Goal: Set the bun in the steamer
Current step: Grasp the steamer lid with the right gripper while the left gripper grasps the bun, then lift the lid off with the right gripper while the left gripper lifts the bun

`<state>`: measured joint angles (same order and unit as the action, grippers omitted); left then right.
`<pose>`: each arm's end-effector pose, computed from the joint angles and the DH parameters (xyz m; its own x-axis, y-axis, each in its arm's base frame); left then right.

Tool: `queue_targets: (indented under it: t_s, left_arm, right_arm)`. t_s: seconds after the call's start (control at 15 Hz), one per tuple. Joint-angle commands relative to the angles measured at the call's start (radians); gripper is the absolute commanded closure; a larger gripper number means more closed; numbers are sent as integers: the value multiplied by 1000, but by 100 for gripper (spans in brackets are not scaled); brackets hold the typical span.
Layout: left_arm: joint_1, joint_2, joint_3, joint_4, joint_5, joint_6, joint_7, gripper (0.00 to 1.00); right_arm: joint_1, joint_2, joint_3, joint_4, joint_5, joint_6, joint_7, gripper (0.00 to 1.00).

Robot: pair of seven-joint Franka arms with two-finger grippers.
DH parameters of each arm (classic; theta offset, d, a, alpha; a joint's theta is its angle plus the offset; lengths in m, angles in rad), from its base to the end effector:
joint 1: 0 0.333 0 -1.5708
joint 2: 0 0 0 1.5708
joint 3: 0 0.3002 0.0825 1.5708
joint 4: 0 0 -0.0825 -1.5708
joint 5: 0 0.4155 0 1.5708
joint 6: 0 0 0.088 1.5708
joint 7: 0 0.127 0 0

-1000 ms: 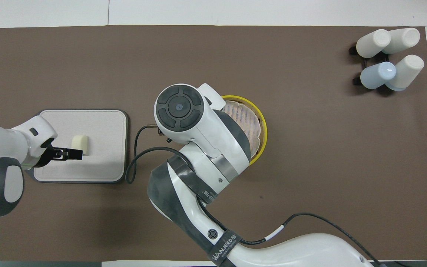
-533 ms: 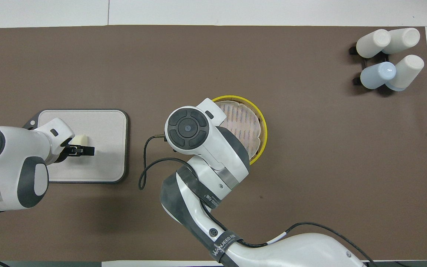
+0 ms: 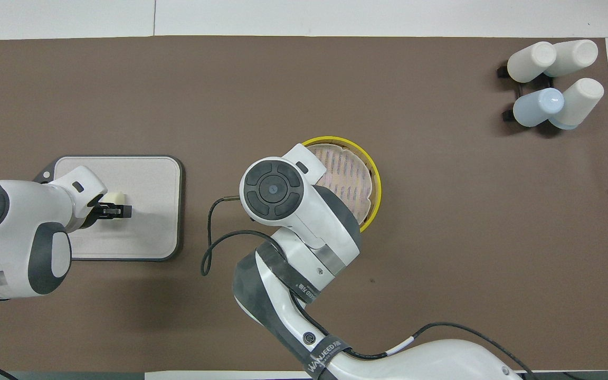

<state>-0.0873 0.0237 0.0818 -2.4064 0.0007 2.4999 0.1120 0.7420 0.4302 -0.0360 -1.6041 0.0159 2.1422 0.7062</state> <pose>0.5200 -0.0027 0.2498 0.9906 -0.1179 0.0691 -0.1175 -0.9930 -0.0102 0.5380 0.4632 0.3429 0.9966 -0.0069 0.0827 -0.0011 -0.9976 -0.0695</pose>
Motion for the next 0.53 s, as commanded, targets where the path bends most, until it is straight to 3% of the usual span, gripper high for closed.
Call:
queue_targets:
  t_s: [0.0,0.13,0.33,0.47]
  left_arm:
    - [-8,12,6,7,10,19,-2,74]
    - [-8,12,4,9,7,17,-2,87]
    - [-8,15,1,41,-2,-24,-3,87]
    - [-9,15,-2,129,-30,-161,-5,87]
  right_arm:
    - [2,-28,1,-42,-2,4,3,100]
    - [-1,-27,-1,-31,-2,-10,-4,100]
    - [-39,-1,-8,128,13,-178,-51,100]
    - [-105,-1,-5,202,13,-278,-88,100]
